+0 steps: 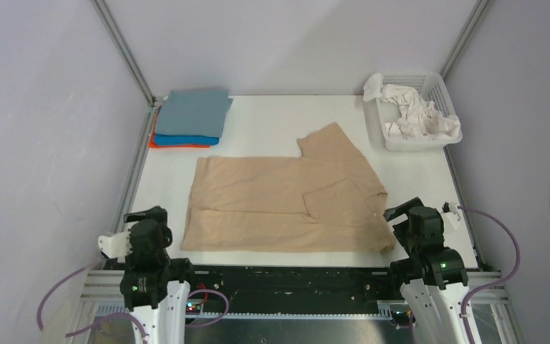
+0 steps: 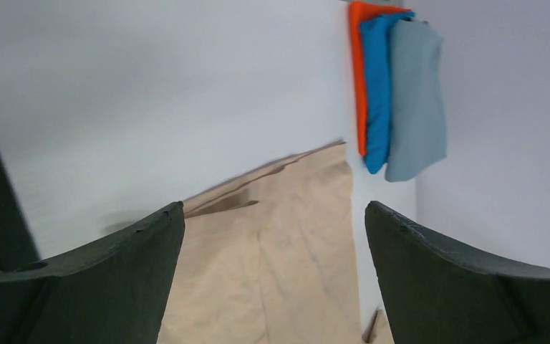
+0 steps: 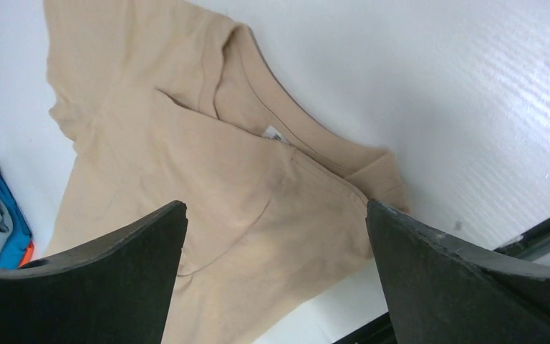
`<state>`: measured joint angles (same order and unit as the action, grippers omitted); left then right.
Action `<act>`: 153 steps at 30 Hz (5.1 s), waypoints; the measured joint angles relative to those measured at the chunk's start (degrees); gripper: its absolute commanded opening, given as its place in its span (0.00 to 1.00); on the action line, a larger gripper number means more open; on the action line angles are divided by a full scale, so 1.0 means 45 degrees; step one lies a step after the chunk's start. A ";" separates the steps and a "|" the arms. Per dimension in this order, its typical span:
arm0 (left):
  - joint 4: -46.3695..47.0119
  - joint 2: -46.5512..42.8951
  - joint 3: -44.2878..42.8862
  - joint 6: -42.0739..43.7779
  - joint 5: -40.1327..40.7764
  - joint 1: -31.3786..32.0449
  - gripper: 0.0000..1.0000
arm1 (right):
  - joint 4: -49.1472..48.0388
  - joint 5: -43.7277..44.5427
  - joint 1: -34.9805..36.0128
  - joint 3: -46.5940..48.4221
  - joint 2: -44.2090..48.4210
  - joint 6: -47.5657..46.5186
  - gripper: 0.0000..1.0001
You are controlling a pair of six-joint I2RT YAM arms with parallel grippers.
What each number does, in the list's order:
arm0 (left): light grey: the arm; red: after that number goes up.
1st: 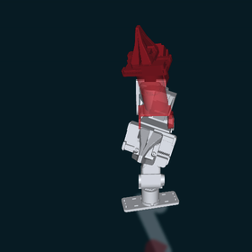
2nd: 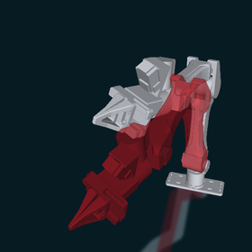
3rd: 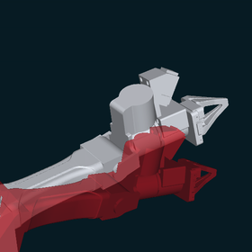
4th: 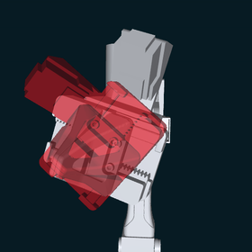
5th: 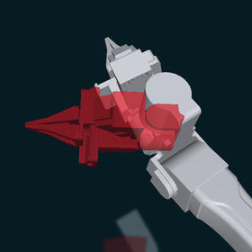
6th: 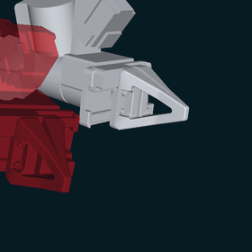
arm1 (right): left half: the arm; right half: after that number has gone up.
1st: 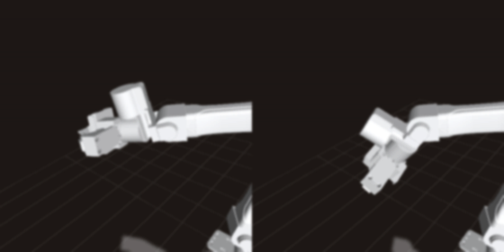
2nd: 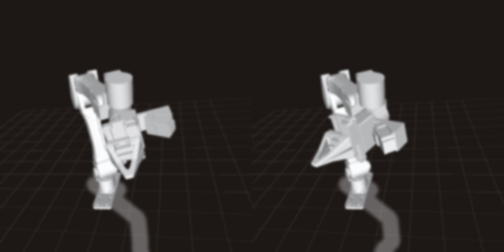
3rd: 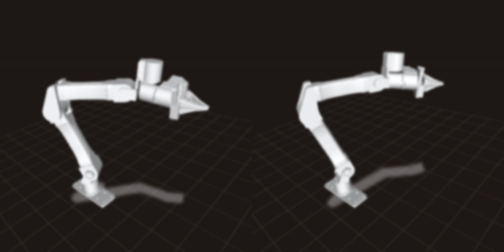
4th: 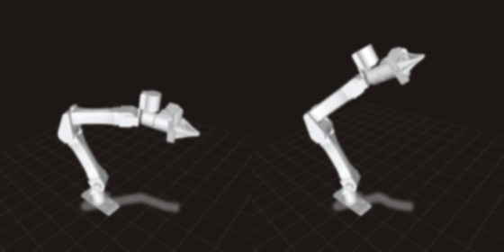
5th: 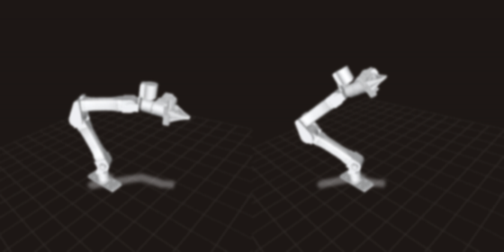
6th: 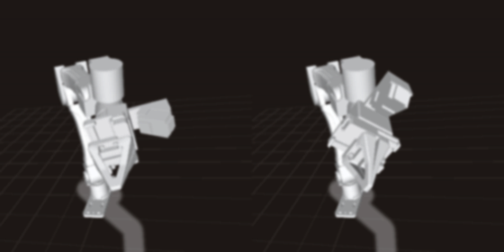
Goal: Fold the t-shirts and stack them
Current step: Fold the flattened tshirt in 1/3 of the way, then grab the side of the flattened tshirt furthest away from the robot with both arms, then fold the other side of the tshirt into a rectangle
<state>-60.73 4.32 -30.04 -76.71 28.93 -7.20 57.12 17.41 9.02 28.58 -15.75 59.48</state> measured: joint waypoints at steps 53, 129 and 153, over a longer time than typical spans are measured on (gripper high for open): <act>0.7553 2.4188 -1.0647 1.0467 -0.8223 0.1005 0.48 | -0.9947 -0.4075 -0.0588 0.6280 -1.5499 -0.6917 0.99; 0.7286 2.3110 -1.0151 1.0486 -0.5785 0.2249 0.00 | -0.4813 -0.1025 0.2055 2.2294 -2.8749 -1.1196 0.00; 0.8315 1.7801 -0.4949 0.9622 -0.3779 0.3565 0.00 | -0.6416 -0.1554 0.4177 0.9360 -1.7184 -1.2560 0.00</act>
<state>-23.31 84.42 -52.31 -33.41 11.92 8.84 28.25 10.41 27.81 70.70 -93.08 2.96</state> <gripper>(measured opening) 0.004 0.017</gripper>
